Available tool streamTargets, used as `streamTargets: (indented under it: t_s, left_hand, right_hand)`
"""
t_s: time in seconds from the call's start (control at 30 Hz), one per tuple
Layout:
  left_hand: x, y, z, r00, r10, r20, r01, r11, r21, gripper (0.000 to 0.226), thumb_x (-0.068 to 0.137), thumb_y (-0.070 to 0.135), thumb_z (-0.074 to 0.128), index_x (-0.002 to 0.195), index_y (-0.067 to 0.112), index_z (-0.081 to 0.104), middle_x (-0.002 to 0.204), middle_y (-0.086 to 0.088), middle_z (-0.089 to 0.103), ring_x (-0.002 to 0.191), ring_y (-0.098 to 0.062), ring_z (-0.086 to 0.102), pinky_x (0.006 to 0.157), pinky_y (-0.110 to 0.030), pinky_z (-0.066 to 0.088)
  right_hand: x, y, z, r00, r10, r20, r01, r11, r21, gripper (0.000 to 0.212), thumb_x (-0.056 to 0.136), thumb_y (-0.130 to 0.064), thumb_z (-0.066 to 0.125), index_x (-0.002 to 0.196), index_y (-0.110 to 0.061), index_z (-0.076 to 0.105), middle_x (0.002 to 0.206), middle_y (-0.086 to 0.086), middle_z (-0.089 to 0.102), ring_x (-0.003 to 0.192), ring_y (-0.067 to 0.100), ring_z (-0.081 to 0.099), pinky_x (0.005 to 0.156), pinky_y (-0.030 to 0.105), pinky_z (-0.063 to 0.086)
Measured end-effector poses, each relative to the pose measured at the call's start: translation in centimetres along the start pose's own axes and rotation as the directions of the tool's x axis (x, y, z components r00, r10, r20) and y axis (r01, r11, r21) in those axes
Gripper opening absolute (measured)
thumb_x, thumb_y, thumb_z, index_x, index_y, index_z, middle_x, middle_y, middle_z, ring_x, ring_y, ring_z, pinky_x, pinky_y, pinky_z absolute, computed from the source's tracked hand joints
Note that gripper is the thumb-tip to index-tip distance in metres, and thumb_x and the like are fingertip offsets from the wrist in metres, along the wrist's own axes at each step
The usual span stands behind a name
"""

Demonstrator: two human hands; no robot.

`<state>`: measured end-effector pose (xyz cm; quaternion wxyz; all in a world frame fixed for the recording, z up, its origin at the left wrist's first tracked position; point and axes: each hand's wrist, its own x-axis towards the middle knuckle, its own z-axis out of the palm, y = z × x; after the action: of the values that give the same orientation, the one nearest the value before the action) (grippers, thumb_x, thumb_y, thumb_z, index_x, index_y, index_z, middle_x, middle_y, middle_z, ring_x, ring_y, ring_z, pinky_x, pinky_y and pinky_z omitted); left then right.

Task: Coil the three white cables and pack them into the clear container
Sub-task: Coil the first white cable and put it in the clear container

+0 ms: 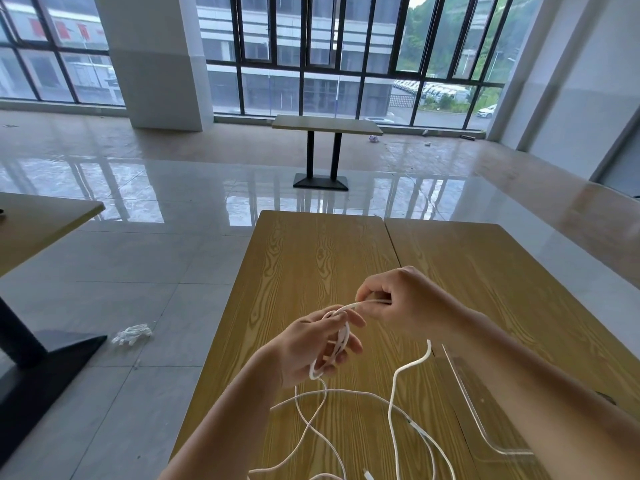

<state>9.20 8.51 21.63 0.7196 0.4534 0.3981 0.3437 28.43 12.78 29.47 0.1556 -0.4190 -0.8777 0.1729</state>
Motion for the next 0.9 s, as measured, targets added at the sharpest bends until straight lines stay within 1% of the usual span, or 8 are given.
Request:
streamTargets:
  t_s: [0.1,0.17,0.23,0.37,0.5,0.63,0.73,0.9]
  left_hand:
    - [-0.4,0.0,-1.1,0.997,-0.04,0.065,0.038,0.999,0.024,0.035,0.105,0.036,0.038,0.107,0.021,0.069,0.092,-0.012,0.069,0.068,-0.018,0.058,0.056,-0.03,0.044]
    - [-0.8,0.0,-2.2,0.995,-0.054,0.084,0.054,0.999,0.0,0.036,0.104,0.037,0.037,0.107,0.02,0.069,0.096,-0.014,0.07,0.071,-0.02,0.06,0.058,-0.03,0.048]
    - [-1.1,-0.1,-3.2,0.994,-0.049,0.094,0.054,0.997,-0.051,0.034,0.103,0.037,0.04,0.108,0.019,0.068,0.101,-0.017,0.07,0.074,-0.021,0.063,0.06,-0.032,0.051]
    - [-0.8,-0.3,-3.5,0.995,0.032,0.098,-0.011,0.979,-0.201,0.033,0.099,0.037,0.049,0.124,0.021,0.064,0.113,-0.018,0.068,0.084,-0.025,0.066,0.071,-0.039,0.055]
    - [0.4,-0.4,-1.9,0.993,0.115,-0.013,-0.111,0.911,-0.396,0.035,0.099,0.035,0.049,0.13,0.026,0.063,0.123,-0.019,0.067,0.095,-0.029,0.068,0.08,-0.042,0.055]
    - [1.4,-0.3,-0.7,0.978,0.124,-0.17,-0.198,0.819,-0.539,0.037,0.101,0.033,0.045,0.132,0.02,0.06,0.125,-0.022,0.067,0.103,-0.034,0.07,0.078,-0.044,0.059]
    - [2.1,-0.2,-0.2,0.963,0.117,-0.242,-0.247,0.739,-0.627,0.037,0.102,0.028,0.043,0.133,0.015,0.056,0.123,-0.026,0.066,0.106,-0.039,0.069,0.085,-0.047,0.058]
    - [2.8,0.1,0.2,0.952,0.101,-0.288,-0.28,0.668,-0.69,0.035,0.105,0.029,0.038,0.129,0.015,0.06,0.121,-0.028,0.067,0.111,-0.043,0.065,0.098,-0.057,0.049]
  right_hand:
    - [0.0,1.0,-2.0,0.991,0.032,0.131,-0.034,0.999,0.015,0.008,0.09,-0.032,0.071,0.095,-0.029,0.076,0.056,-0.01,0.054,0.045,0.001,0.044,0.046,0.016,0.039]
    - [0.0,1.9,-3.7,0.989,0.063,0.137,-0.066,0.998,0.02,0.007,0.089,-0.032,0.072,0.095,-0.034,0.076,0.054,-0.014,0.054,0.045,0.0,0.043,0.046,0.016,0.038]
    - [-0.2,2.8,-5.2,0.993,0.086,0.083,-0.09,0.995,0.044,0.01,0.09,-0.028,0.072,0.091,-0.038,0.075,0.051,-0.015,0.055,0.043,0.0,0.043,0.045,0.015,0.038]
    - [-0.2,3.9,-4.9,0.981,0.121,-0.149,-0.1,0.985,0.138,0.02,0.092,-0.02,0.069,0.084,-0.038,0.072,0.048,-0.015,0.056,0.039,0.0,0.044,0.043,0.012,0.038]
    - [-0.4,3.3,-1.7,0.967,0.132,-0.219,-0.118,0.99,0.075,0.013,0.093,-0.02,0.067,0.086,-0.027,0.076,0.049,-0.018,0.059,0.043,-0.005,0.052,0.044,0.01,0.037]
    - [-0.8,3.0,0.6,0.971,0.153,-0.183,-0.153,0.988,0.011,0.013,0.095,-0.023,0.064,0.092,-0.023,0.077,0.061,-0.018,0.06,0.052,-0.01,0.056,0.052,0.009,0.039]
    - [-1.2,2.5,2.0,0.981,0.148,-0.122,-0.15,0.989,-0.006,0.015,0.096,-0.022,0.061,0.093,-0.02,0.076,0.061,-0.019,0.058,0.054,-0.011,0.058,0.048,0.008,0.042]
    - [-1.7,1.9,3.4,0.985,0.173,0.002,-0.173,0.985,-0.014,0.019,0.097,-0.027,0.059,0.088,-0.017,0.073,0.069,-0.008,0.066,0.057,0.004,0.058,0.053,0.018,0.048]
